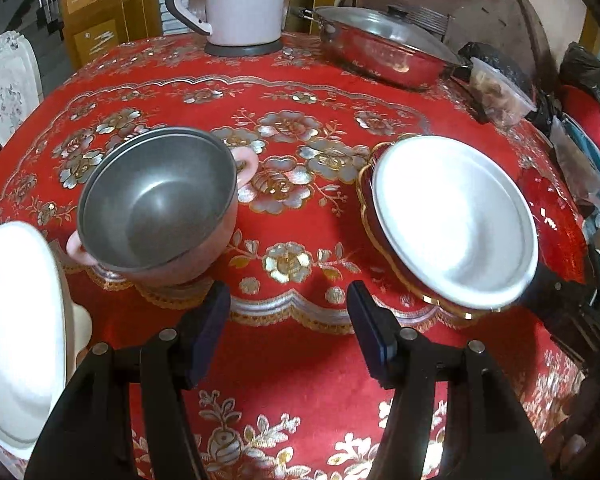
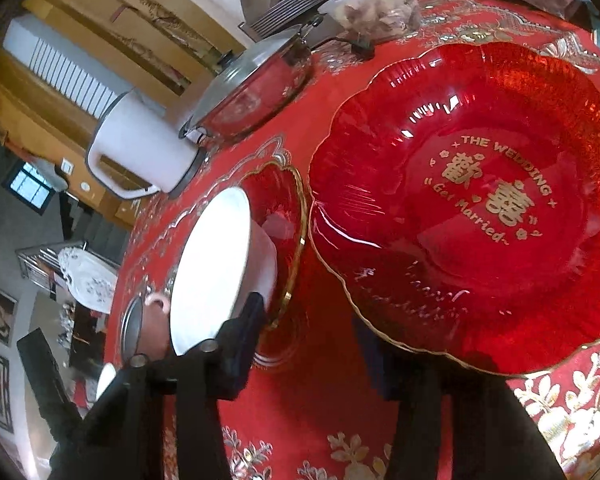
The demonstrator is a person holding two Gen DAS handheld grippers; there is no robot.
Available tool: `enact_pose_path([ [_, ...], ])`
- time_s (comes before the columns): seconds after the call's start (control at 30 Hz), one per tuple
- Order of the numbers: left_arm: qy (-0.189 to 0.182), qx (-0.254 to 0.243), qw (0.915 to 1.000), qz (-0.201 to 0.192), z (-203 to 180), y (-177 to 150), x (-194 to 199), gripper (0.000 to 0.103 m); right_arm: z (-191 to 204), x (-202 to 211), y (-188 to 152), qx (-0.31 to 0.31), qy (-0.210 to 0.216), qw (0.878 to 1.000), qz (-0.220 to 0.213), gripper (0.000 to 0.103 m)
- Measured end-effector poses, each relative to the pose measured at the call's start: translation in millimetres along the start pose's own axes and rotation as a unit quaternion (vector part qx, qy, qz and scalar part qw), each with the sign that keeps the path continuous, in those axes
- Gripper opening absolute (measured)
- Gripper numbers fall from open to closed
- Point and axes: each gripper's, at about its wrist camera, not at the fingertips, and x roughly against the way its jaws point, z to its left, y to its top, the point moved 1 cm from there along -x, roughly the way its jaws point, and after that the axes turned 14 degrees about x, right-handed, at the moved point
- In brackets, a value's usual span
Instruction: Organize plates and bowls
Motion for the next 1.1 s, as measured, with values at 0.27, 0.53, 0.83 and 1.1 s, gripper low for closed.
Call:
enact_pose_path([
  [0.27, -0.02, 0.022, 0.9995, 0.005, -7, 31, 2, 0.06, -5, -18, 7, -0.025, 0.02, 0.999, 0.013, 0.039],
  [0.53, -0.039, 0.028, 0.9981, 0.039, -23, 63, -13, 0.06, -7, -25, 12, -0.022, 0.026, 0.999, 0.016, 0.039],
  [0.83, -0.012, 0.037, 0.9988, 0.032, -24, 89, -28, 0.059, -7, -27, 15, -0.015, 0.035, 0.999, 0.023, 0.04],
  [1.1, 0.023, -0.003, 0.9986, 0.047, -40, 96, -49, 0.059, -11, -27, 14, -0.017, 0.042, 0.999, 0.024, 0.04],
])
